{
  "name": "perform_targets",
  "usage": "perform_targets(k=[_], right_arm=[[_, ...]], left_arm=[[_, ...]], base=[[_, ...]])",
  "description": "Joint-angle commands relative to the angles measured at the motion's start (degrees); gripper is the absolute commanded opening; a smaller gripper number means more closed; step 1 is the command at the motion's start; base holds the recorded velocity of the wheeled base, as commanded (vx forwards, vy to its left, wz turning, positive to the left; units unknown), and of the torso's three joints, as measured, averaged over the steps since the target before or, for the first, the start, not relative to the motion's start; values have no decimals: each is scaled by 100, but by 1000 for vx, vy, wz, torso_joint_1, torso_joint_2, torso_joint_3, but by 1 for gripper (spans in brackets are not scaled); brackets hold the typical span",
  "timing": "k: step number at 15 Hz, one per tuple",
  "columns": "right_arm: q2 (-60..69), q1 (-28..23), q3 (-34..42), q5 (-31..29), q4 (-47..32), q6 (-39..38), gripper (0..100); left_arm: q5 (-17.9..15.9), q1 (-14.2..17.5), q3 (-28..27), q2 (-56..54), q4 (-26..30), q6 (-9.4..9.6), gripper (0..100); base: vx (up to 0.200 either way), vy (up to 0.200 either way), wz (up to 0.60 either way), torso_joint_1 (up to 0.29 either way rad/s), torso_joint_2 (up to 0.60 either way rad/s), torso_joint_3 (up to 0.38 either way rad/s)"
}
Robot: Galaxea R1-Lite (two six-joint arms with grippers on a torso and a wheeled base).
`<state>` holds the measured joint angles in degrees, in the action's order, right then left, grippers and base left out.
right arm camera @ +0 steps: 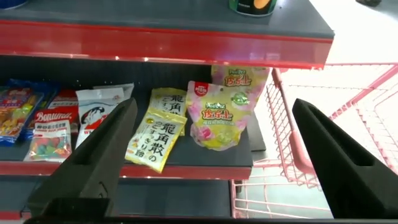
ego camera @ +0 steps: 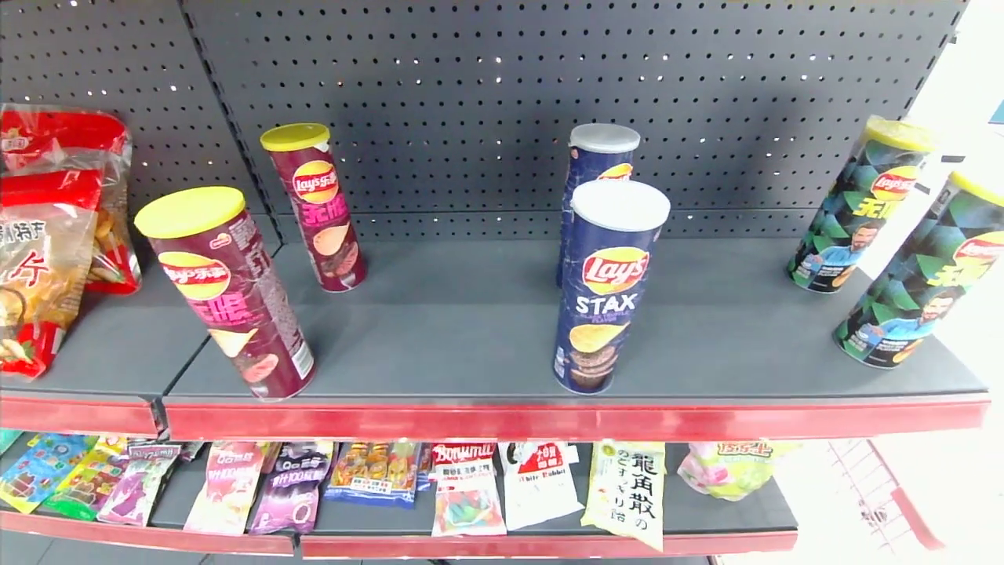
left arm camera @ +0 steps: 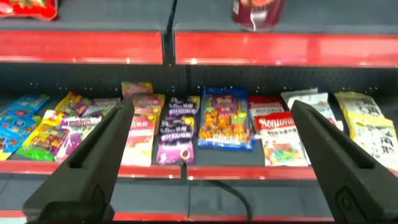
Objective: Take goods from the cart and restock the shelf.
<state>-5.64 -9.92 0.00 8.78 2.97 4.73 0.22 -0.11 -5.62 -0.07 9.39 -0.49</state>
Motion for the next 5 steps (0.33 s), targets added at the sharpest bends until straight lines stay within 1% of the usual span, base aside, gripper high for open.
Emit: perform_targets(k=[1, 5], right_arm=[[2, -1, 0, 1, 1, 2, 100], [2, -1, 0, 1, 1, -25, 100]], left_arm=[[4, 2, -1, 7, 2, -13, 100], [4, 2, -1, 7, 2, -30, 100]], base=[[0, 0, 0, 0, 0, 0], [0, 0, 0, 0, 0, 0]])
